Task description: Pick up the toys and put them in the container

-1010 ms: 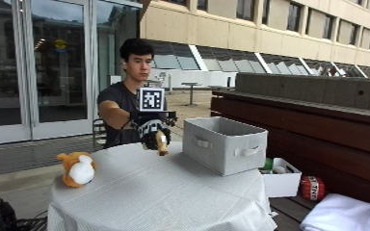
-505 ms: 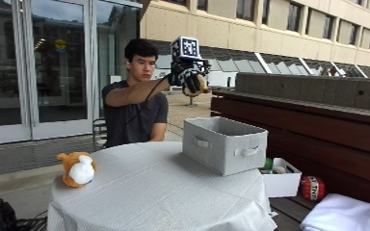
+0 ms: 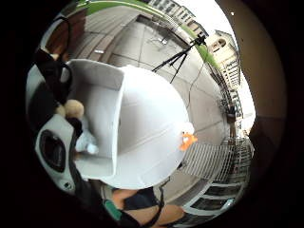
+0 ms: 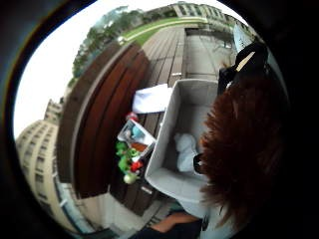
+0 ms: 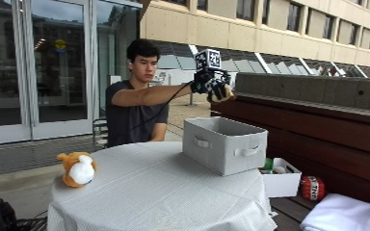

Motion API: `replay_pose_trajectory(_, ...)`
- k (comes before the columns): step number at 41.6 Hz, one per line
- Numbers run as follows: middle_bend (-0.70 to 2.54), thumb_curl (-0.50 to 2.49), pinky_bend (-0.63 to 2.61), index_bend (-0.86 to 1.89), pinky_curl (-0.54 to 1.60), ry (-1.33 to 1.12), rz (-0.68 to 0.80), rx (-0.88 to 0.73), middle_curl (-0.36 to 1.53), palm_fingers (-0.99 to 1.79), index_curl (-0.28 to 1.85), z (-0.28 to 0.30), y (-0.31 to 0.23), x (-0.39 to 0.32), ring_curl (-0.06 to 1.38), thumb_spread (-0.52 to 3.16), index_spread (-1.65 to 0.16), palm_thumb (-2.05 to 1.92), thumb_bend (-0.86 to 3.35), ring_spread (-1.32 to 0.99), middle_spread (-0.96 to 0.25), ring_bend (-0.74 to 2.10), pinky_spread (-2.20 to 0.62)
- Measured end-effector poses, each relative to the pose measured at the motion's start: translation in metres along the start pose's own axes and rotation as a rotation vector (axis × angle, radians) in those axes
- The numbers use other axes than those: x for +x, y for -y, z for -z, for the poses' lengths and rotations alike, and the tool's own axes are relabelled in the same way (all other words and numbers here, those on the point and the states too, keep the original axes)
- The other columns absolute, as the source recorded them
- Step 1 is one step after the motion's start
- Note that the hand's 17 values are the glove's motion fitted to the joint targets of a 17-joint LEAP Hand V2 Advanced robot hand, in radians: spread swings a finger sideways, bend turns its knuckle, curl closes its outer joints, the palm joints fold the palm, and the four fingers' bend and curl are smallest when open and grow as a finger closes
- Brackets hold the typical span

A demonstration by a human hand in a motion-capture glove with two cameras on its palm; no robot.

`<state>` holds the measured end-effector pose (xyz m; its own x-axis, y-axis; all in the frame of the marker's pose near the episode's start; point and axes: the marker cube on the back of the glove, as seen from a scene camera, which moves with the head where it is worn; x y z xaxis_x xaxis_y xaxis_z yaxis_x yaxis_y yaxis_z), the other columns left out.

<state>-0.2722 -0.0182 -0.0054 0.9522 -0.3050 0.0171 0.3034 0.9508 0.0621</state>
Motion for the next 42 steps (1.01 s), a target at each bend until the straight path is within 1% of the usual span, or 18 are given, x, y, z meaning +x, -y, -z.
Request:
replay_pose_trajectory(9, 0.32, 0.85, 0.94, 0.35, 0.37, 0.066, 0.023, -0.020, 0.52, 1.00, 0.51, -0.025, 0.012, 0.009, 0.44, 0.68, -0.36, 0.68, 0.12, -0.46, -0.43, 0.90, -0.48)
replay_pose_trajectory(13, 0.29, 0.86, 0.95, 0.33, 0.38, 0.061, 0.040, -0.123, 0.53, 0.99, 0.53, -0.038, 0.014, 0.026, 0.44, 0.70, -0.37, 0.67, 0.10, -0.47, -0.43, 0.89, -0.47)
replay_pose_trajectory(14, 0.26, 0.85, 0.96, 0.30, 0.38, 0.055, 0.047, -0.147, 0.52, 0.95, 0.53, -0.040, 0.013, 0.033, 0.44, 0.72, -0.37, 0.63, 0.07, -0.46, -0.42, 0.88, -0.47)
replay_pose_trajectory(15, 0.04, 0.70, 1.14, 0.01, 0.44, 0.046, 0.051, -0.160, 0.45, -0.02, 0.43, -0.040, 0.012, 0.039, 0.34, 0.80, -0.37, 0.12, -0.26, -0.34, -0.27, 0.58, -0.36)
replay_pose_trajectory(16, 0.10, 0.67, 1.21, 0.13, 0.53, 0.035, 0.051, -0.162, 0.50, -0.19, 0.54, -0.039, 0.011, 0.046, 0.46, 0.81, -0.35, 0.06, -0.23, -0.29, -0.23, 0.61, -0.32)
replay_pose_trajectory(17, 0.11, 0.65, 1.24, 0.13, 0.53, 0.025, 0.048, -0.158, 0.49, -0.19, 0.55, -0.037, 0.010, 0.054, 0.46, 0.83, -0.35, 0.01, -0.20, -0.26, -0.20, 0.58, -0.29)
replay_pose_trajectory(19, 0.12, 0.61, 1.24, 0.06, 0.48, 0.009, 0.037, -0.134, 0.45, -0.17, 0.47, -0.030, 0.005, 0.069, 0.40, 0.85, -0.35, -0.05, -0.15, -0.21, -0.14, 0.49, -0.23)
replay_pose_trajectory(21, 0.14, 0.57, 1.20, 0.06, 0.45, 0.002, 0.025, -0.103, 0.43, -0.20, 0.41, -0.021, -0.003, 0.081, 0.34, 0.88, -0.35, -0.09, -0.13, -0.16, -0.11, 0.39, -0.18)
replay_pose_trajectory(24, 0.14, 0.52, 1.21, 0.07, 0.43, -0.009, 0.005, -0.076, 0.41, -0.18, 0.36, -0.009, -0.018, 0.097, 0.29, 0.90, -0.35, -0.12, -0.12, -0.12, -0.08, 0.35, -0.13)
replay_pose_trajectory(29, 0.18, 0.45, 1.18, 0.07, 0.40, -0.048, -0.050, -0.084, 0.40, -0.11, 0.32, 0.003, -0.035, 0.141, 0.28, 0.93, -0.34, -0.13, -0.11, -0.07, -0.06, 0.38, -0.08)
replay_pose_trajectory(35, 0.18, 0.39, 1.15, 0.10, 0.38, -0.107, -0.118, -0.124, 0.39, -0.10, 0.29, 0.007, -0.050, 0.234, 0.29, 0.95, -0.33, -0.12, -0.10, -0.05, -0.05, 0.39, -0.05)
replay_pose_trajectory(39, 0.19, 0.36, 1.14, 0.10, 0.38, -0.121, -0.180, -0.133, 0.39, -0.11, 0.27, 0.011, -0.064, 0.273, 0.29, 0.96, -0.33, -0.12, -0.09, -0.04, -0.04, 0.38, -0.04)
replay_pose_trajectory(42, 0.19, 0.33, 1.14, 0.09, 0.37, -0.131, -0.254, -0.136, 0.39, -0.11, 0.26, 0.012, -0.076, 0.305, 0.30, 0.96, -0.32, -0.12, -0.09, -0.03, -0.04, 0.37, -0.03)
